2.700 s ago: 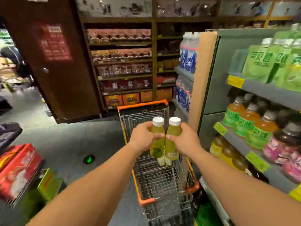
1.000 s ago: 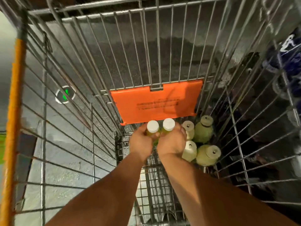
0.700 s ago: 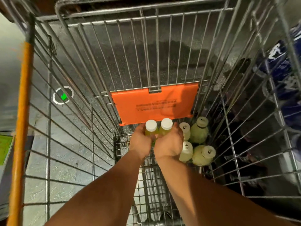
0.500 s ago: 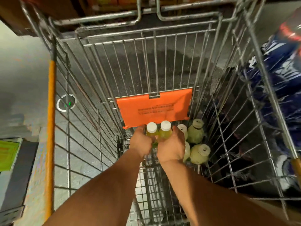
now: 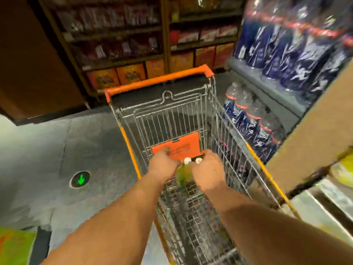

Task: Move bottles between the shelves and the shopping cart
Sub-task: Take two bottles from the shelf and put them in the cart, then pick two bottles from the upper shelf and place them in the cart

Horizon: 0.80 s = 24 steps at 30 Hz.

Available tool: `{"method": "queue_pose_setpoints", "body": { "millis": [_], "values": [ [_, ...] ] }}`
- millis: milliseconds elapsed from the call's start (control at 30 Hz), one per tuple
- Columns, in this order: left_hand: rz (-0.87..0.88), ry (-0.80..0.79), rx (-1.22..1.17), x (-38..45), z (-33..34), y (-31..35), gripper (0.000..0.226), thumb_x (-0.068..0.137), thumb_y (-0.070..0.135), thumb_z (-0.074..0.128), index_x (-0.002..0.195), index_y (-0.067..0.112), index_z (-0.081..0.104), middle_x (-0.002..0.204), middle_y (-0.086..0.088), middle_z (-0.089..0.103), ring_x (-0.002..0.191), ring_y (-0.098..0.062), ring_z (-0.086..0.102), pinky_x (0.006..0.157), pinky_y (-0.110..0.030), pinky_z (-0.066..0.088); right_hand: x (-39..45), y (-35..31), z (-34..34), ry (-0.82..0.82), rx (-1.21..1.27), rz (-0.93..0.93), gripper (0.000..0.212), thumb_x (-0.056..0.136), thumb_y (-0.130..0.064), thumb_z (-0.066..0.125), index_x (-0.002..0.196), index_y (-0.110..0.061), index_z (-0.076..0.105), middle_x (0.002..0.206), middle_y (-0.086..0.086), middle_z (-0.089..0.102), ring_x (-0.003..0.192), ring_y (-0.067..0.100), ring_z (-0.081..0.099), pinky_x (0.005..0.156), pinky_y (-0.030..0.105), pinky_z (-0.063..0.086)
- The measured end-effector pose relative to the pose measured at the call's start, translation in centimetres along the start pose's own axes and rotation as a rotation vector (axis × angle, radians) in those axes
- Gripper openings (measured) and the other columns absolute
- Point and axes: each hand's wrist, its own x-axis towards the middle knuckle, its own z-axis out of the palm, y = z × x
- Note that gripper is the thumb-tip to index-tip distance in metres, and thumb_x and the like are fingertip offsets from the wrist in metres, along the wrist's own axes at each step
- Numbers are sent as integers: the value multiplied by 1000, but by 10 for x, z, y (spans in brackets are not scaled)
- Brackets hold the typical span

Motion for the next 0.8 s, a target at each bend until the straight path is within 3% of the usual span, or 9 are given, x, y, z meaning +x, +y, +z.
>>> {"method": "queue_pose_setpoints", "body": {
  "millis": [200, 367, 533, 733, 800],
  "values": [
    [254, -56, 74, -137, -109, 117, 78, 78, 35, 81, 144, 15, 45, 142, -6, 54, 126, -23, 54, 101, -30, 45, -144, -68, -154, 237, 39, 14, 53, 84, -42, 65, 127, -13, 52, 126, 13, 56, 118, 33, 53, 95, 38, 43],
    [531, -64, 113, -234, -149, 253, 81, 78, 44, 80, 145, 16, 44, 144, -4, 52, 130, -23, 50, 106, -38, 43, -225, -84, -305, 515, 26, 25, 53, 81, -42, 69, 121, -10, 54, 122, 15, 59, 116, 34, 54, 95, 37, 42],
    [812, -106, 85, -349, -125, 368, 71, 75, 40, 82, 136, 17, 54, 129, -2, 64, 118, -22, 60, 97, -32, 47, -320, -56, -432, 753, 30, 96, 59, 76, -45, 71, 122, -14, 55, 124, 13, 60, 116, 34, 55, 93, 38, 45],
    [1057, -328, 5, -512, -42, 466, 79, 76, 36, 83, 143, 14, 48, 138, -7, 58, 114, -22, 61, 85, -29, 50, -469, 32, -564, 954, 15, 237, 64, 77, -48, 71, 129, -16, 51, 126, 9, 58, 115, 33, 55, 91, 39, 48],
    [1114, -402, -31, -573, -8, 491, 77, 76, 32, 84, 142, 14, 48, 137, -8, 58, 113, -24, 62, 90, -32, 52, -524, 66, -602, 1008, -18, 290, 64, 78, -49, 70, 130, -16, 50, 128, 9, 57, 116, 33, 55, 91, 39, 49]
  ]
}}
